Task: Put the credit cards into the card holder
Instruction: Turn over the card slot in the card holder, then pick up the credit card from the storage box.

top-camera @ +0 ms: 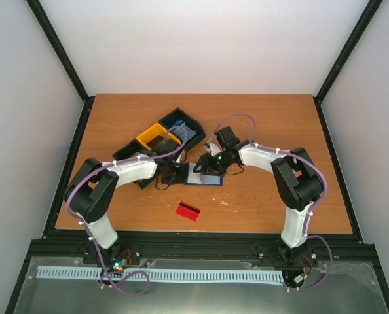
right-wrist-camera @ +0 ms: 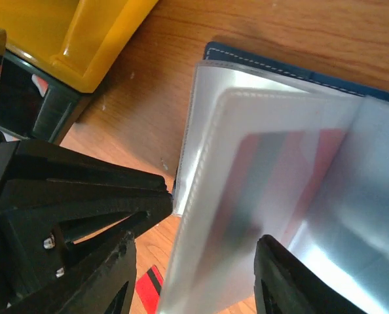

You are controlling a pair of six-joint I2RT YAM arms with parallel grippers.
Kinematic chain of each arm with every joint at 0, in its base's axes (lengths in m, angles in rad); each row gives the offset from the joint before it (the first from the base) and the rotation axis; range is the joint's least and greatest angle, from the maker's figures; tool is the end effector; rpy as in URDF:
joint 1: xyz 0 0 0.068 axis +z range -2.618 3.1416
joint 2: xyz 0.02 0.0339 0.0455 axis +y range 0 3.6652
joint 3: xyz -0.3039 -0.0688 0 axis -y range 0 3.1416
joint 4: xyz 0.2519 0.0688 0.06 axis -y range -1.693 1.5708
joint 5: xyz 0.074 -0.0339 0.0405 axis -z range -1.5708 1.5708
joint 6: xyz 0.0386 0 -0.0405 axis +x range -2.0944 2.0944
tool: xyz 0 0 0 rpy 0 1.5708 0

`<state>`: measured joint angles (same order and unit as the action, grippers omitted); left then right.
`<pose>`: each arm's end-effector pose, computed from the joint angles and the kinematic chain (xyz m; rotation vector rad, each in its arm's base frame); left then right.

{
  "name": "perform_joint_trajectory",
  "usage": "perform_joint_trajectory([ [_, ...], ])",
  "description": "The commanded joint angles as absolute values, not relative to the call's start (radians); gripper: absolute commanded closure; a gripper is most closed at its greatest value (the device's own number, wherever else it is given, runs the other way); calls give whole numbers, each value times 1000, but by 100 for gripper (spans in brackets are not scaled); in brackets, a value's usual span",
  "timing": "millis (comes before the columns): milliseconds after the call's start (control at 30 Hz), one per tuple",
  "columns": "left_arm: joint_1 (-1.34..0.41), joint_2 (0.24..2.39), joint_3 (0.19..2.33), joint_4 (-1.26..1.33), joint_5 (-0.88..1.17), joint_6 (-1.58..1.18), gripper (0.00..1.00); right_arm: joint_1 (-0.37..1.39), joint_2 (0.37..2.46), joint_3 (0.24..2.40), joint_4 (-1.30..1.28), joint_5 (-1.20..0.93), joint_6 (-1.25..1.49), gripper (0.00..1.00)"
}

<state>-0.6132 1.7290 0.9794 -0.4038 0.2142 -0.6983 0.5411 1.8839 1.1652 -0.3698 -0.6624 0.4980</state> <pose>0.2720 -0.2015 0.1838 -0.0569 2.8764 -0.6165 0.3230 0.2218 0.1894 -0.2987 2.8092 1.1839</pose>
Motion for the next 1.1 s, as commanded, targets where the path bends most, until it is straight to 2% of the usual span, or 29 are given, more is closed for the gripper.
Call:
perform_joint_trajectory([
  [0,-608,1663,962,-420,179,-744,86,554,1851,1145,-290,-723,531,49],
  [167,-605,1609,938,-439,104,-793,86,561,1867,1139,-256,-740,541,44],
  [433,-598,1486,902,-435,30,-836,81,564,1859,1147,-263,-638,562,46],
  [533,-567,1431,911,-438,34,-818,73,564,1801,1145,-264,-579,567,46],
  [733,-509,1345,973,-537,-4,-782,45,578,1712,1127,-311,-496,517,45],
  [867,-503,1304,943,-550,57,-750,41,643,1732,1191,-471,-378,411,43],
  [1067,-466,1235,909,-582,11,-757,35,684,1742,1208,-510,-340,408,42],
])
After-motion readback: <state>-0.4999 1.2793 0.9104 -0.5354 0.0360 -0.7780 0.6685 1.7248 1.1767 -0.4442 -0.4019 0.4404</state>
